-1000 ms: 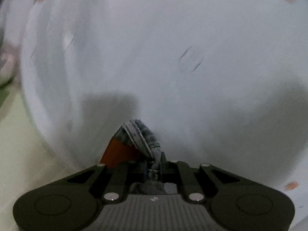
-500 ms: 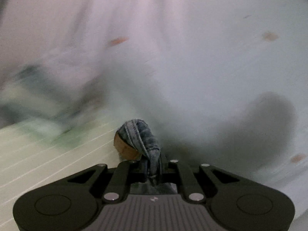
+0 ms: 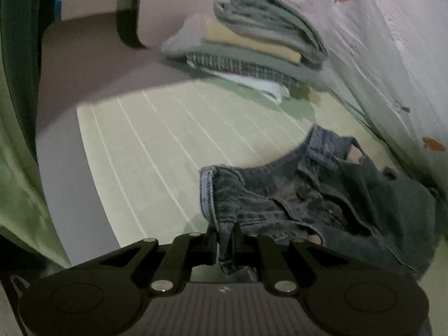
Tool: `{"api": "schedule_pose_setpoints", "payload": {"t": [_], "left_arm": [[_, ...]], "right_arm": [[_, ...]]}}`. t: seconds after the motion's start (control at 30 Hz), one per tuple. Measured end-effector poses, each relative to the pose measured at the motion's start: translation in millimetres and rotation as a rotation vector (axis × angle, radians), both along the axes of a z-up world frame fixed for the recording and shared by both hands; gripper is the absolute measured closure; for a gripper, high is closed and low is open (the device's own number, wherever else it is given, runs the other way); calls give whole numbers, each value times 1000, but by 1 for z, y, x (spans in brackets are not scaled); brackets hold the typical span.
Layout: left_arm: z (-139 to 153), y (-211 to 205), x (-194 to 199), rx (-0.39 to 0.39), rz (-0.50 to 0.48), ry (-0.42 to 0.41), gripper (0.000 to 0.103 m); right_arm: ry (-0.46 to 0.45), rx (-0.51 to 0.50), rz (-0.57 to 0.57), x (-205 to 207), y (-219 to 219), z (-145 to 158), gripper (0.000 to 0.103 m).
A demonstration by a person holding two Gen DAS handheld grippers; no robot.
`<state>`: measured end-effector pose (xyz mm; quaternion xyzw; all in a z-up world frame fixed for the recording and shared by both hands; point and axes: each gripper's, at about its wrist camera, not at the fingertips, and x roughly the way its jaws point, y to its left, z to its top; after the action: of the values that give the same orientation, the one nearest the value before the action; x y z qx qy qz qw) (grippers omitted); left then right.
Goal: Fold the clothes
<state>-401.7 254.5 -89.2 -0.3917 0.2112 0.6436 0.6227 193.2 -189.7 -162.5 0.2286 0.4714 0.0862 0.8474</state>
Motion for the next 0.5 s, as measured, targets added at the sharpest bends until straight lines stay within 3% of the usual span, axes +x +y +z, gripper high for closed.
{"api": "schedule_pose_setpoints", "payload": {"t": [0.13,0.27,0.33,0.43,0.5], "left_arm": [[5,17,-7,-10,65,64,92],[11,25,-2,-2,65,144,85],[18,23,7,42,37,180,76],[27,26,17,94,42,181,49],[32,27,22,114,33,136,45]], "right_arm": [[44,21,69,-4,16,-10,87],[62,22,125,-9,15,-10,72],[54,-1,118,-8,10,-7,64],[40,-11,77,-7,-2,-2,56],[40,-6,51,-6,-13,-3,51]]}}
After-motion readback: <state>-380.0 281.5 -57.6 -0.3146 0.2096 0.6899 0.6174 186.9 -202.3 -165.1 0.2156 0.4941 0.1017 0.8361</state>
